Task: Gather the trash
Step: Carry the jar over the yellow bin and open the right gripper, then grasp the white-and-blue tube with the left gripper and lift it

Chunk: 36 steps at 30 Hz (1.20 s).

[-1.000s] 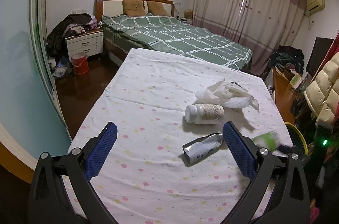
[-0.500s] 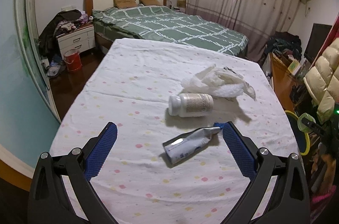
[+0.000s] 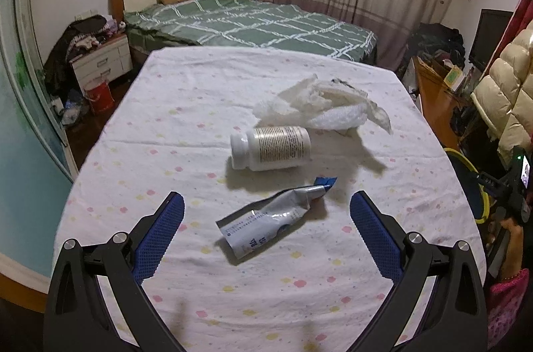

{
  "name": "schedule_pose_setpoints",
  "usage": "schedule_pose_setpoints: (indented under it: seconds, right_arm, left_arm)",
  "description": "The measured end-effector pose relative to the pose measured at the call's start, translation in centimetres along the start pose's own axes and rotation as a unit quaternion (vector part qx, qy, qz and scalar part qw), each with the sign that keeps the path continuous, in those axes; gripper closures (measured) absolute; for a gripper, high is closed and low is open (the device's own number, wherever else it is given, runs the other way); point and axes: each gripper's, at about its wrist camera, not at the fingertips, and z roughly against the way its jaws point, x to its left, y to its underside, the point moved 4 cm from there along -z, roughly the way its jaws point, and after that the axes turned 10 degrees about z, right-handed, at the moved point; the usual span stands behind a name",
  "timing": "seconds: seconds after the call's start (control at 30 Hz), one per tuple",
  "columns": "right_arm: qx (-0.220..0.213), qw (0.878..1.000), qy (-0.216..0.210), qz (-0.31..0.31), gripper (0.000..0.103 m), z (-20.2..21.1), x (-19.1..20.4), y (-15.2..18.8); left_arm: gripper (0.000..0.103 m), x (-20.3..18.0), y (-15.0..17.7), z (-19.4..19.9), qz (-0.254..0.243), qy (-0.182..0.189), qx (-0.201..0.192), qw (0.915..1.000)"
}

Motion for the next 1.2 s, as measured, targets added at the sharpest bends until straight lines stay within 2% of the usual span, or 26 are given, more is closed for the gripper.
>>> schedule_pose_setpoints:
  seconds: [0.17,0.27,0.37,0.57,0.67,0.77,0.83,1.2]
  right_arm:
    - [-0.006,1.0,-0.005,0.006,0.025,0.5,0.4,-0.1]
    - [-0.005,1.0,-0.01,0.011,0.025,0.5,1.0,-0.1]
    - [-0.005,1.0,-0.012,0.015,0.025,0.4,1.3,0.0]
    - [-0.001,1.0,-0.013,0.016,0.025,0.2,1.4,0.2]
    - [0.0,1.0,-0.017,0.016,0.025,0.1,1.4,0.2]
    - [0.0,1.0,-0.019,0.017,0.025,0.1,1.5,0.2]
    - [0.0,1.0,-0.021,0.018,0.025,0.0,1.6,0.2]
    - [-0.002,0.999,-0.035,0.01,0.025,0.0,1.3,0.5]
  left_arm:
    - [0.005,-0.1,0.8,-2.1,-0.021,-0.004,0.019,0.9996]
    - [0.005,-0.3,1.3,-3.9,-0.039,0.009,0.044,0.9982]
    - [0.005,-0.5,1.7,-5.8,-0.066,0.008,0.063,0.9959]
    - [0.005,0.1,2.0,-8.8,-0.08,0.021,0.094,0.9921]
    - [0.005,-0.3,2.1,-9.3,-0.107,0.021,0.094,0.9896]
    - [0.012,-0.6,2.0,-9.5,-0.114,0.024,0.099,0.9883]
    - [0.021,-1.0,2.0,-9.3,-0.113,0.029,0.103,0.9878]
    - [0.041,-4.1,3.6,-8.2,-0.137,0.039,0.11,0.9836]
